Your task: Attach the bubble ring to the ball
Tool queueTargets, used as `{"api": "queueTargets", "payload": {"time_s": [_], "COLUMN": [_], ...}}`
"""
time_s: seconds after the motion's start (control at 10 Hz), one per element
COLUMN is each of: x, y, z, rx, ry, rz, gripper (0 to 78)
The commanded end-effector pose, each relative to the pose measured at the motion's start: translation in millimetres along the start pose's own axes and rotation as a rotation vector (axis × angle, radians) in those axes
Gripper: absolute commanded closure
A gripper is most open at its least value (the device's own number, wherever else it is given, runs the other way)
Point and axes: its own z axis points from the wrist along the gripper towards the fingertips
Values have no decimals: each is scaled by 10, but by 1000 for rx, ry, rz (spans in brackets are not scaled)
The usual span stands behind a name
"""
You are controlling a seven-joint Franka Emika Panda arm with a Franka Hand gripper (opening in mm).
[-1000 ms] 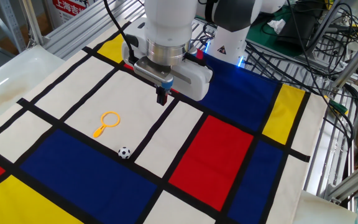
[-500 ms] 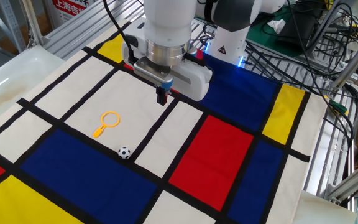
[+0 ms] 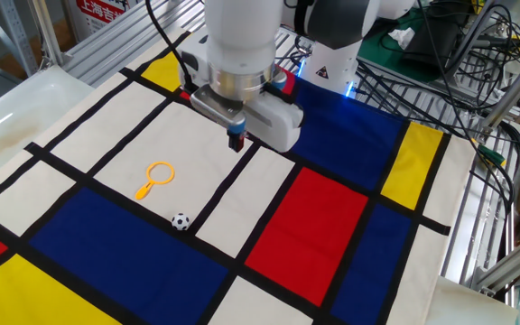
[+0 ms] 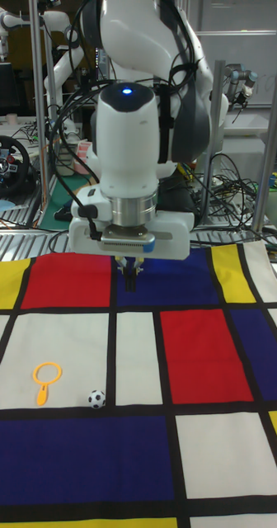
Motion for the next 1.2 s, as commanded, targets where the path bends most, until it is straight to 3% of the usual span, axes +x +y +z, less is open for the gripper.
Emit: {"api": "queueTargets", "payload": {"time_s": [0.1, 0.7, 1.2], "x": [-98, -363, -401], "y": [-116, -426, -481], "z": [37, 101, 110], "rx": [5, 9, 14], "ry": [20, 4, -12], "rz": [-19, -42, -31], "gripper": [776, 776, 776]}}
